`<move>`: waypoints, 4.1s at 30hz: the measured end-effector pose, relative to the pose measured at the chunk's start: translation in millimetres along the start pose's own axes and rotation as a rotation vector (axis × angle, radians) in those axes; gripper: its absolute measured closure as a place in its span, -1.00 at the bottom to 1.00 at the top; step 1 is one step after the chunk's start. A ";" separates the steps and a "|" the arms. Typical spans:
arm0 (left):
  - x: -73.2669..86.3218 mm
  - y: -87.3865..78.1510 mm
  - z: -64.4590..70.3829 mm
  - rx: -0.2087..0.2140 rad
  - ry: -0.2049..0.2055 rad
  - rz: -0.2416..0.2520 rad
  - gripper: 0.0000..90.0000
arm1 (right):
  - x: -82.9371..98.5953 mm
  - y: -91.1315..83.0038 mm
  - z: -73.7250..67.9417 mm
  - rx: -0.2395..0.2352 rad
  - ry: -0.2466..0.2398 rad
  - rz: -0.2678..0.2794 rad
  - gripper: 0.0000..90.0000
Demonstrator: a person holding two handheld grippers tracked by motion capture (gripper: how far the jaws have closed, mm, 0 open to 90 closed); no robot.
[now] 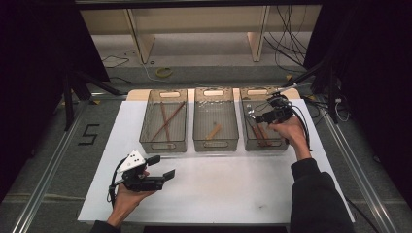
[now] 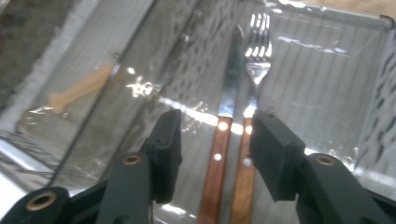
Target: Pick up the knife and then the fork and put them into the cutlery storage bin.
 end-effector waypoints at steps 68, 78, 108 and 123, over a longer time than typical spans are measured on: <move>3.6 5.0 2.5 0.043 -0.005 -0.053 -0.63 | 130.9 -24.2 -95.5 -0.282 -0.195 0.349 -0.32; 3.8 5.2 2.5 0.059 -0.020 -0.057 -0.63 | 157.2 -31.4 -99.7 -0.273 -0.231 0.387 -0.35; 5.2 5.0 6.8 0.073 -0.015 -0.065 -0.64 | 194.3 -40.2 -93.9 -0.256 -0.213 0.418 -0.40; 5.1 5.4 6.6 0.072 -0.014 -0.067 -0.64 | 193.0 -39.5 -93.2 -0.242 -0.222 0.416 -0.41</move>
Point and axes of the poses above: each handheld gripper's, and its own axes: y roughly forward along the jaws, x roughly out of its underside, z roughly to its right, the point moved 2 cm from there along y, roughly forward along the jaws, and after that the axes turned 6 degrees about -x, right-handed, at the moved point
